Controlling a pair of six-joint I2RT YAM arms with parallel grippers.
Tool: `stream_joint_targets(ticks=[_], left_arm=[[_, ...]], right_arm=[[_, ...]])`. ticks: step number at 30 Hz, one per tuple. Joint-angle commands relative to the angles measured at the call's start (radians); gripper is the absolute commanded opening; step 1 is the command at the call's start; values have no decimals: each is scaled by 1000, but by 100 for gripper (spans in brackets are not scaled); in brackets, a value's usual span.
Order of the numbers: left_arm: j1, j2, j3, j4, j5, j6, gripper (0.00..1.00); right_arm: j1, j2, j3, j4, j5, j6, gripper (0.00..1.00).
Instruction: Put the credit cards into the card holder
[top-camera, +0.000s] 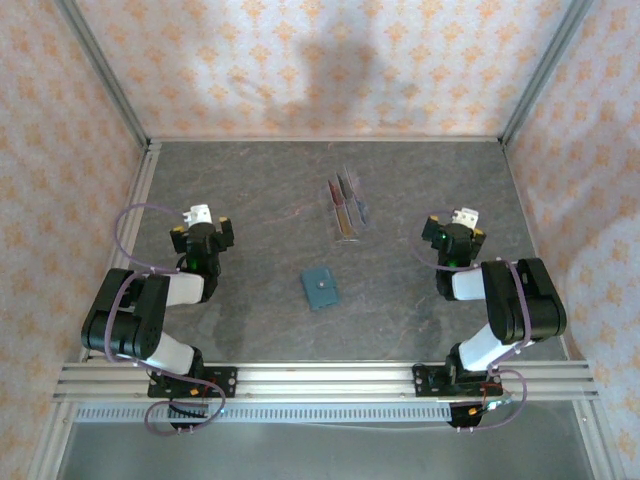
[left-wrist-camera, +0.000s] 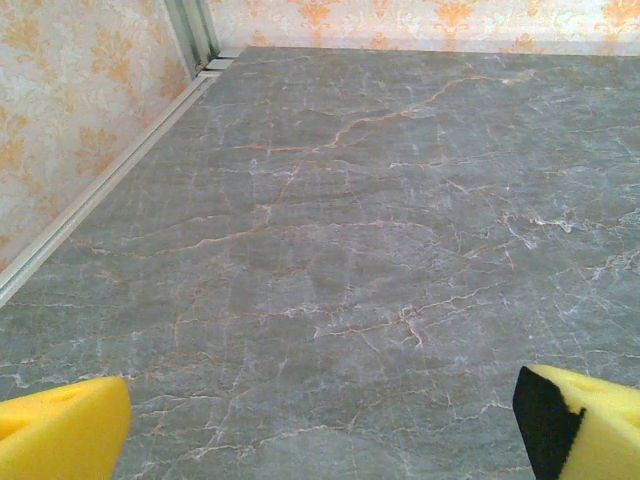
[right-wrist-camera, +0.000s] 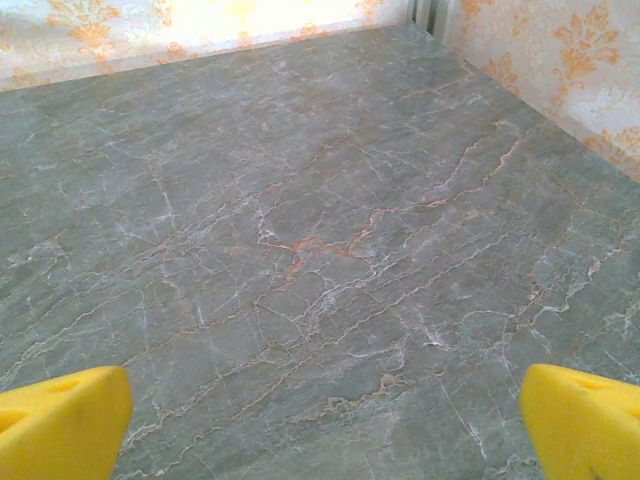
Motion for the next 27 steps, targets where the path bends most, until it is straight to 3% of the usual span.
stream_joint_targets(ticks=[1, 3, 5, 6, 8, 11, 14, 16, 17, 19, 20, 23, 27], left_arm=[[8, -6, 17, -6, 8, -12, 100], [8, -17, 21, -15, 9, -8, 100], [-1, -88, 70, -161, 1, 1, 100], [-12, -119, 102, -239, -1, 14, 100], [-39, -174, 180, -405, -83, -11, 100], [-46, -236, 373, -795, -100, -221, 100], [-57, -224, 529, -1067, -158, -440, 100], [-59, -241, 570, -1144, -50, -453, 100], [-69, -273, 555, -1143, -8, -460, 100], [-73, -359, 488, -1094, 115, -468, 100], [-75, -410, 450, -1067, 169, -478, 100], [-89, -488, 400, -1058, 291, -479, 99], [-131, -478, 377, -1052, 443, -503, 80]], right_arm=[[0, -19, 0, 30, 34, 16, 99], [17, -30, -7, 52, 84, 12, 99], [44, -98, -28, 30, 106, -14, 99], [78, -149, -16, 8, 194, -35, 99], [91, -269, 62, -218, 237, -21, 99], [91, -439, 111, -375, 233, 120, 99], [71, -609, 107, -531, 228, 392, 99], [43, -704, 91, -608, 223, 592, 99], [17, -767, 79, -634, 135, 649, 99], [9, -819, 64, -584, 7, 590, 99], [15, -817, 122, -680, -2, 573, 99], [103, -727, 353, -1087, 104, 500, 99], [232, -715, 401, -1197, 139, 499, 100]])
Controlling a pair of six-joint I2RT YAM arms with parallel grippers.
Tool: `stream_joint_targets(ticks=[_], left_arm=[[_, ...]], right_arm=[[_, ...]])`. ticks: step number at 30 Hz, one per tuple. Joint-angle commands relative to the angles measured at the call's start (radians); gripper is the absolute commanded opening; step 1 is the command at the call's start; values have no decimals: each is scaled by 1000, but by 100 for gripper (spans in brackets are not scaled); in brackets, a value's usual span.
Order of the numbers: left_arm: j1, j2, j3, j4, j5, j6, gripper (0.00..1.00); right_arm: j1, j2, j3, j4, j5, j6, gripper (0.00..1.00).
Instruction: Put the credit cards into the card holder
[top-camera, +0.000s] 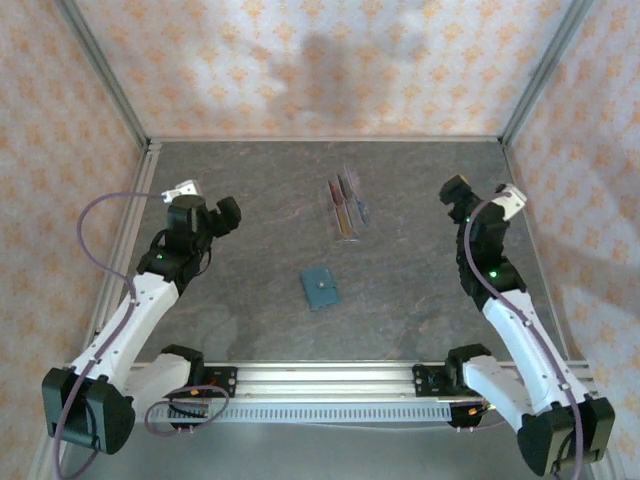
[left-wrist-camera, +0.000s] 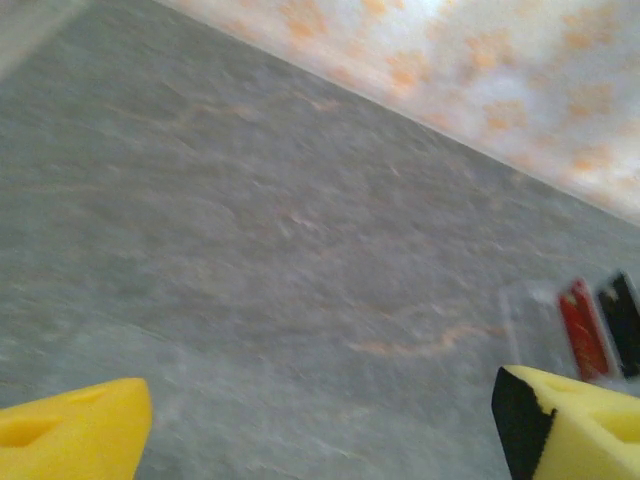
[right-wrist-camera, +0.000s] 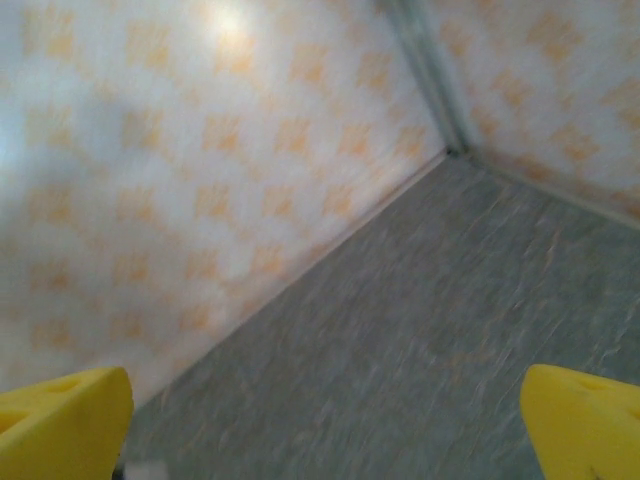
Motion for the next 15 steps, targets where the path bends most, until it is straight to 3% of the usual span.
stream_joint_targets(ticks=[1, 5, 9, 15], left_arm=[[-38, 26, -28, -14, 207, -74, 75], [-125, 114, -75, 72, 334, -114, 60], [-196, 223, -86, 142, 427, -123, 49], [-261, 365, -108, 248, 501, -167, 33]], right_arm=[[107, -2, 45, -286, 44, 4, 97], [321, 99, 123, -449, 97, 12, 82], [513, 222, 137, -458, 69, 29, 65], [679, 423, 167, -342, -171, 9, 43]])
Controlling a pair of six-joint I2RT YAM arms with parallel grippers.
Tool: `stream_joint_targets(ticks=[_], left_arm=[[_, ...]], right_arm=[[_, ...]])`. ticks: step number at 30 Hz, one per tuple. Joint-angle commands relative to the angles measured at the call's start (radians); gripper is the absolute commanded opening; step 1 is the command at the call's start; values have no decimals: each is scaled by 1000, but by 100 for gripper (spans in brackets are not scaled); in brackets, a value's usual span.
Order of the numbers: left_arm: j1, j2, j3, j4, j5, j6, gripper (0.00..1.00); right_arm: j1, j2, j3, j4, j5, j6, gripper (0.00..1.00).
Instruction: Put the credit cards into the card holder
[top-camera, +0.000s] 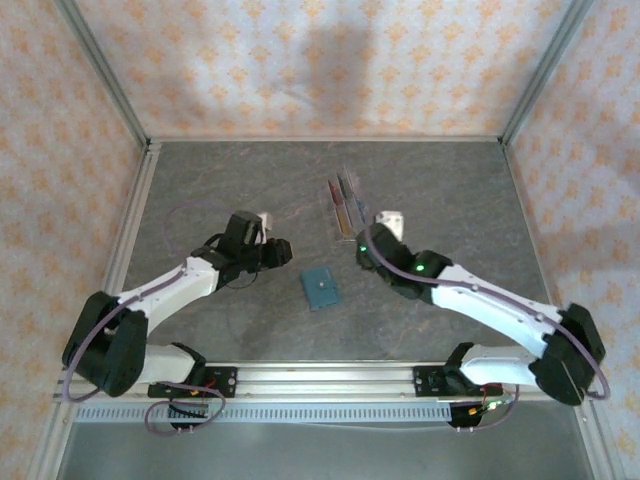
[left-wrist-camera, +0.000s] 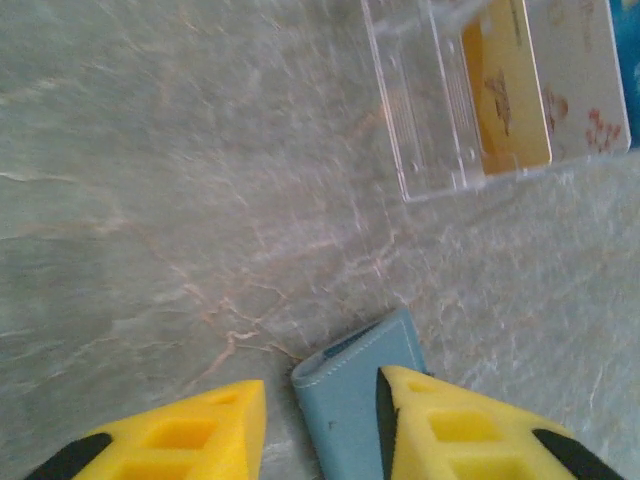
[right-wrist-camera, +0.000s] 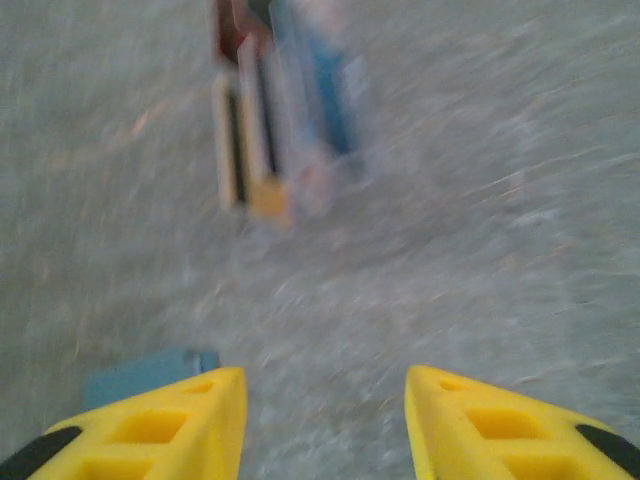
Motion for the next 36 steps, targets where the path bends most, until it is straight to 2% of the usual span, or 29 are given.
stream_joint_targets(ticks=[1, 6, 14, 24, 36], left_arm=[[-27, 47, -21, 102, 74, -33, 33], [-49, 128, -8, 102, 61, -28, 30], [-59, 233, 5, 126, 74, -33, 27], [-79, 256, 2, 66, 18, -11, 25], [-93, 287, 4, 56, -11, 2, 22]], right_arm=[[50, 81, 47, 41, -161, -20, 43], [84, 218, 90, 92, -277, -58, 45], [112, 394, 149, 120, -314, -87, 46], [134, 523, 230, 47, -221, -121, 45], [153, 582, 212, 11, -142, -110, 40]])
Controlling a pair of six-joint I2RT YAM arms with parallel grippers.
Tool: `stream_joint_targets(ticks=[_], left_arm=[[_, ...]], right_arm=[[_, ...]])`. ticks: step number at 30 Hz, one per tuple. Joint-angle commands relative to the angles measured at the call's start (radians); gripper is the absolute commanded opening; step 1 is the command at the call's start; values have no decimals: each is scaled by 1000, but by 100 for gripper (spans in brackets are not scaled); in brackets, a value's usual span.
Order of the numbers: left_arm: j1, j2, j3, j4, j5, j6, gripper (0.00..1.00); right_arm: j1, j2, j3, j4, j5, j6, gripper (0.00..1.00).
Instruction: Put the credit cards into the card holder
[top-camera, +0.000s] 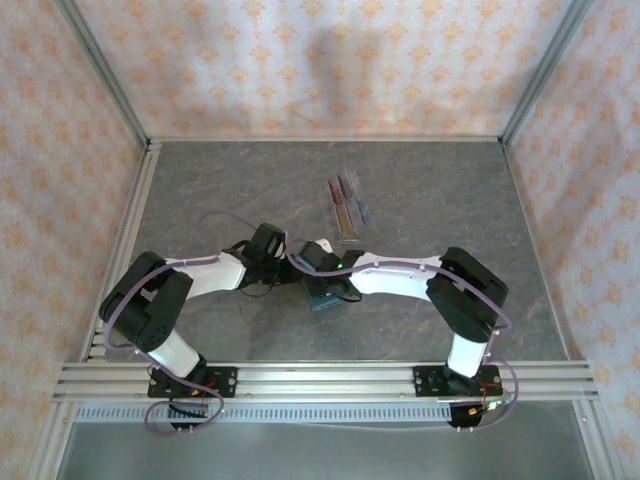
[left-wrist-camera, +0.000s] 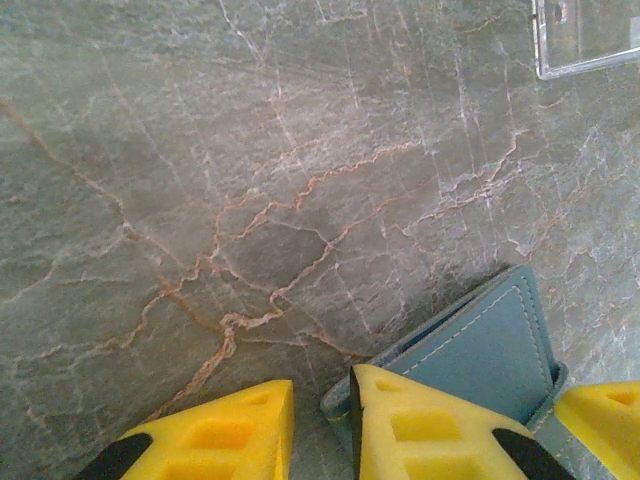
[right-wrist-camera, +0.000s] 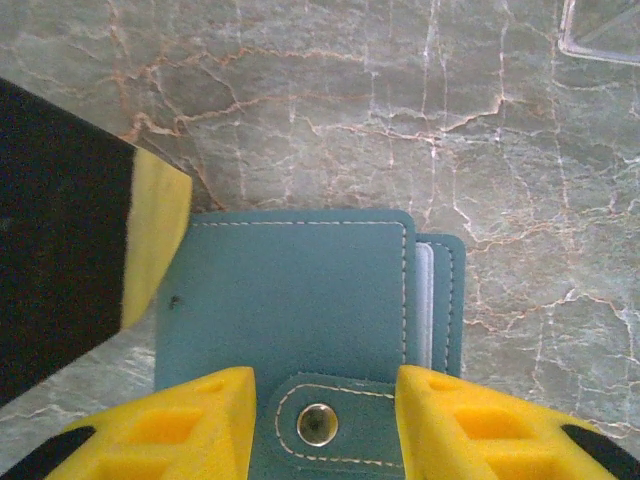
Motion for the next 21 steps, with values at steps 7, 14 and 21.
stream_joint_targets(ticks=[7, 14, 21], left_arm=[[-28, 48, 9, -18, -35, 12, 21], [-37, 56, 16, -27, -48, 16, 19], [-37, 92, 42, -78, -95, 26, 16]], right_arm=[[52, 75, 14, -63, 103, 1, 35], [55, 79, 5, -64, 132, 12, 22], [55, 34, 24, -83, 152, -11, 0]])
